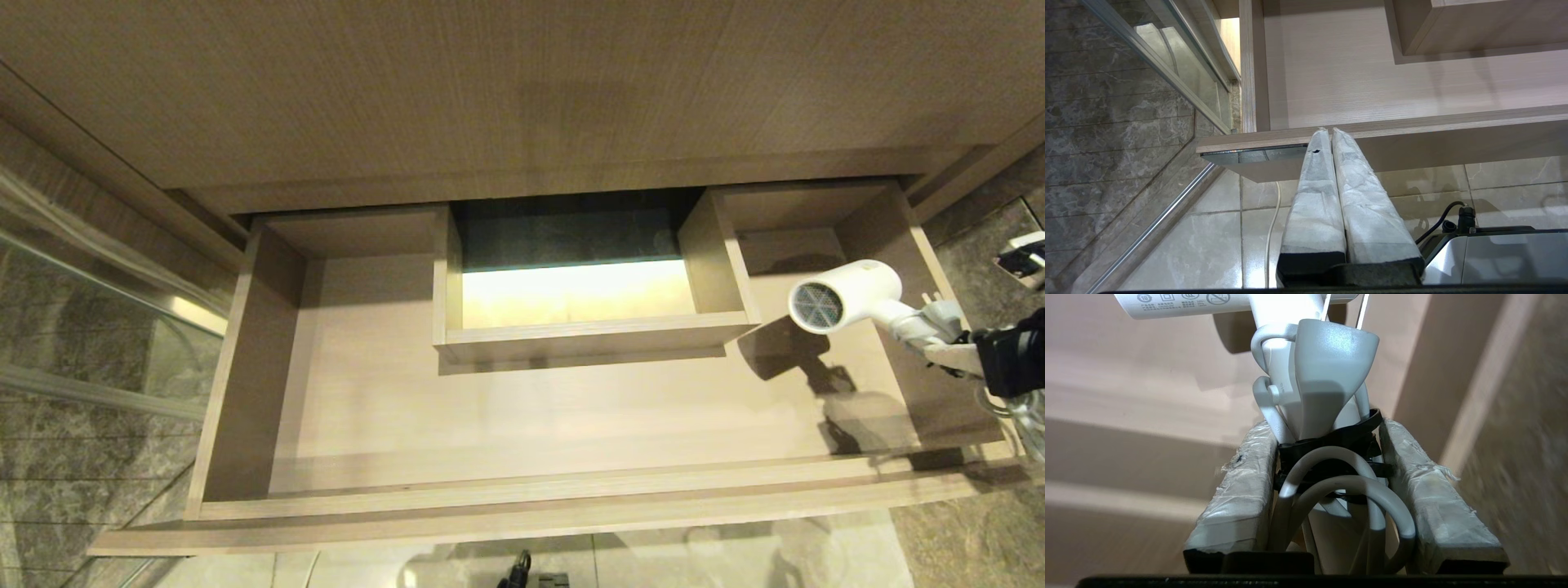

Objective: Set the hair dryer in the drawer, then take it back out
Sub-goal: Put it into the drawer

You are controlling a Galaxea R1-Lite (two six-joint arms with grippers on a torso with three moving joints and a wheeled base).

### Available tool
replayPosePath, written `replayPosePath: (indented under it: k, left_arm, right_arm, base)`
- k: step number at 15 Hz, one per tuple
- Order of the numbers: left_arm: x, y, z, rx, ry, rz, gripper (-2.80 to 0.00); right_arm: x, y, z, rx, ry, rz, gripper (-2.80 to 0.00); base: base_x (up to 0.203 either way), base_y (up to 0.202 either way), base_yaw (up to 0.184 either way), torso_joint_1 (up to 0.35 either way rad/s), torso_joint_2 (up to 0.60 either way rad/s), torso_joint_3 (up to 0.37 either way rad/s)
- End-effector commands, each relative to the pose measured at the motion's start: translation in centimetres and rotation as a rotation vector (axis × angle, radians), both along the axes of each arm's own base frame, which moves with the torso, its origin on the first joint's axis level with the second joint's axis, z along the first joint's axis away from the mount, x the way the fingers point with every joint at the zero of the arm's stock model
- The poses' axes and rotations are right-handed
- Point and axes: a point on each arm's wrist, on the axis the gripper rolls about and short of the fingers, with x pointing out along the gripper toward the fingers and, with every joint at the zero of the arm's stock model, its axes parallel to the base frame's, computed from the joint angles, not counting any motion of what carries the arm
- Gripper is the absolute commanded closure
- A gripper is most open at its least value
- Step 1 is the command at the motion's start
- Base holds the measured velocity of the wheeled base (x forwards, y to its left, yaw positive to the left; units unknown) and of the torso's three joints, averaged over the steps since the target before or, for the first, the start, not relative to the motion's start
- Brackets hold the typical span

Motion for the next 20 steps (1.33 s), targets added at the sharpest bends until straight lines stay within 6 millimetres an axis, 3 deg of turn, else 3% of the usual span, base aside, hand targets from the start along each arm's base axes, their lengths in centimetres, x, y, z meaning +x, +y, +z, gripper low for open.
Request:
replayPosePath:
  k: [1,5,10,14,20]
  left_arm:
    - [0.0,0.0,0.0,-0.001,0.001,-0.002,0.00]
    - [0.0,0.0,0.0,0.001,0.001,-0.001,0.00]
    - [0.0,0.0,0.0,0.000,0.000,-0.001,0.00]
    - [0.0,0.0,0.0,0.001,0.000,-0.001,0.00]
    - [0.0,0.0,0.0,0.001,0.001,-0.002,0.00]
  right_arm:
    - [4.0,-0.8,-2.9,0.026,0.031,0.041,0.00]
    - [9.5,-1.2,-4.9,-0.004,-0.103,0.106,0.00]
    - [14.9,-1.7,-6.2,-0.057,-0.249,0.139,0.00]
    - [17.1,-1.5,-7.6,-0.106,-0.372,0.157,0.00]
    - [18.6,-1.2,-9.2,-0.110,-0.378,0.163,0.00]
  base:
    - [0.000,0.000,0.000,0.000,0.00,0.000]
    - [0.000,0.000,0.000,0.000,0.00,0.000]
    - [0.000,0.000,0.000,0.000,0.00,0.000]
    - [0.000,0.000,0.000,0.000,0.00,0.000]
    - [0.000,0.000,0.000,0.000,0.00,0.000]
